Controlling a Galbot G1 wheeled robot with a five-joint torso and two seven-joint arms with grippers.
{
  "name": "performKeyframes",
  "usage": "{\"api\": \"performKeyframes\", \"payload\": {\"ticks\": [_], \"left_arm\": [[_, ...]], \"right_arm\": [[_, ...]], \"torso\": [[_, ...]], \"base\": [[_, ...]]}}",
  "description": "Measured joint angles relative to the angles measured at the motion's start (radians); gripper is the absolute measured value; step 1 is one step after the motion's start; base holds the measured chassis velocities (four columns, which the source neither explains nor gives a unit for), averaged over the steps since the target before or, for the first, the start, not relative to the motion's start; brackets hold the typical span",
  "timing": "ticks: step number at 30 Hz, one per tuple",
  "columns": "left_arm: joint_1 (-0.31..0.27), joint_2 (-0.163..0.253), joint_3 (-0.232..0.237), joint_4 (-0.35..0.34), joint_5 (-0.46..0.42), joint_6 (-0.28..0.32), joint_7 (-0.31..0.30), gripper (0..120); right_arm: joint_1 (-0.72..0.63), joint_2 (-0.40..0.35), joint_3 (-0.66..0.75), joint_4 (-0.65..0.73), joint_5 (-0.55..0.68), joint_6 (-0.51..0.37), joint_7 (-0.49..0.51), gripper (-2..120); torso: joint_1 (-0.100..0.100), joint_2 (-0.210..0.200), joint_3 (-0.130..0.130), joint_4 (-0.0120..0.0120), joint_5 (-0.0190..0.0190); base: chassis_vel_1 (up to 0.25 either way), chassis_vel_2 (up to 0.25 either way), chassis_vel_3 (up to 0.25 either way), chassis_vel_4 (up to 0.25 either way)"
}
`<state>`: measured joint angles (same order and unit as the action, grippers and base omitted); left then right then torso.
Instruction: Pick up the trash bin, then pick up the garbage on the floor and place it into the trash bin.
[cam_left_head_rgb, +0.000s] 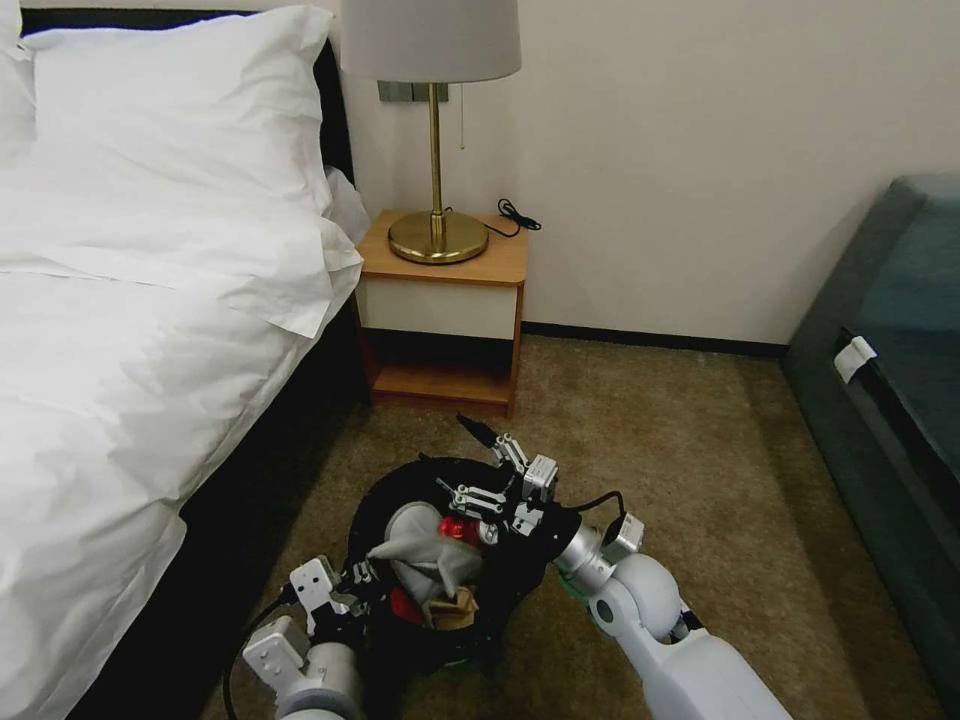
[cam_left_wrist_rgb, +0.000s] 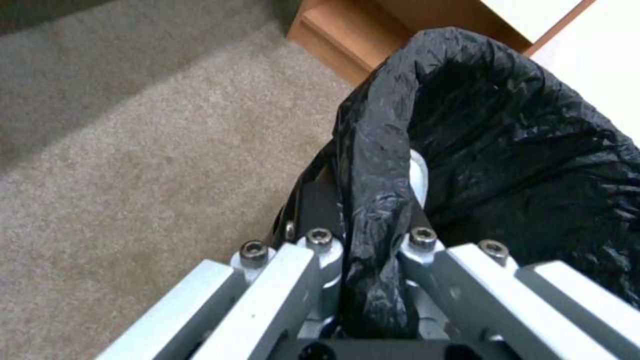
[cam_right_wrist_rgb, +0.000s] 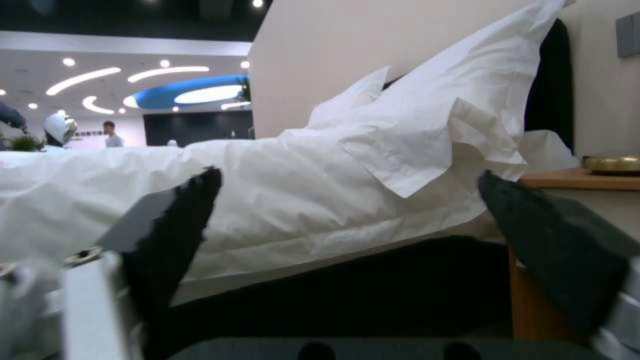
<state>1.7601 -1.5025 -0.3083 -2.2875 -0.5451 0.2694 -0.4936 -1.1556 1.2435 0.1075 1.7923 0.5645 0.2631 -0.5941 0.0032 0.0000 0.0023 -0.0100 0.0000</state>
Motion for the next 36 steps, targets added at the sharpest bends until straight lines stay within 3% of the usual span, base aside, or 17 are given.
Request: {"api": "performKeyframes", "payload": {"ticks": [4, 14, 17, 18, 20, 31, 36], "left_arm": [[-0.001, -0.003, 0.003, 0.000, 0.004, 0.000, 0.000, 4], [-0.007, -0.006, -0.012, -0.001, 0.003, -0.005, 0.000, 4], [-0.012, -0.007, -0.058, -0.005, 0.008, -0.032, -0.010, 4], [-0.012, -0.007, -0.058, -0.005, 0.008, -0.032, -0.010, 4], [-0.011, -0.009, -0.085, -0.010, 0.015, -0.051, -0.021, 4], [-0.017, -0.025, -0.152, -0.024, 0.041, -0.128, -0.042, 4], [-0.020, -0.027, -0.196, -0.024, 0.044, -0.142, -0.050, 4]], "right_arm": [[-0.004, -0.004, 0.000, -0.003, 0.004, -0.002, -0.002, 100], [-0.006, -0.007, 0.004, 0.006, 0.012, -0.002, 0.035, 100], [0.007, 0.004, 0.023, 0.014, -0.008, -0.015, 0.248, 100], [0.007, 0.004, 0.023, 0.014, -0.008, -0.015, 0.248, 100], [0.025, 0.014, 0.048, 0.002, -0.057, -0.040, 0.411, 100], [0.045, 0.031, 0.073, -0.088, -0.190, -0.096, 0.713, 100], [0.051, 0.034, 0.074, -0.130, -0.211, -0.079, 0.734, 100]], "torso": [[0.000, 0.000, 0.000, 0.0000, 0.0000], [0.000, 0.000, 0.000, 0.0000, 0.0000], [0.000, 0.000, 0.000, 0.0000, 0.0000], [0.000, 0.000, 0.000, 0.0000, 0.0000], [0.000, 0.000, 0.000, 0.0001, -0.0001], [0.000, 0.000, 0.000, 0.0000, 0.0000], [0.000, 0.000, 0.000, 0.0000, 0.0000]], "base": [[0.000, 0.000, 0.000, 0.000], [0.000, 0.000, 0.000, 0.000], [0.000, 0.000, 0.000, 0.000], [0.000, 0.000, 0.000, 0.000], [0.000, 0.000, 0.000, 0.000], [0.000, 0.000, 0.000, 0.000], [0.000, 0.000, 0.000, 0.000]]}}
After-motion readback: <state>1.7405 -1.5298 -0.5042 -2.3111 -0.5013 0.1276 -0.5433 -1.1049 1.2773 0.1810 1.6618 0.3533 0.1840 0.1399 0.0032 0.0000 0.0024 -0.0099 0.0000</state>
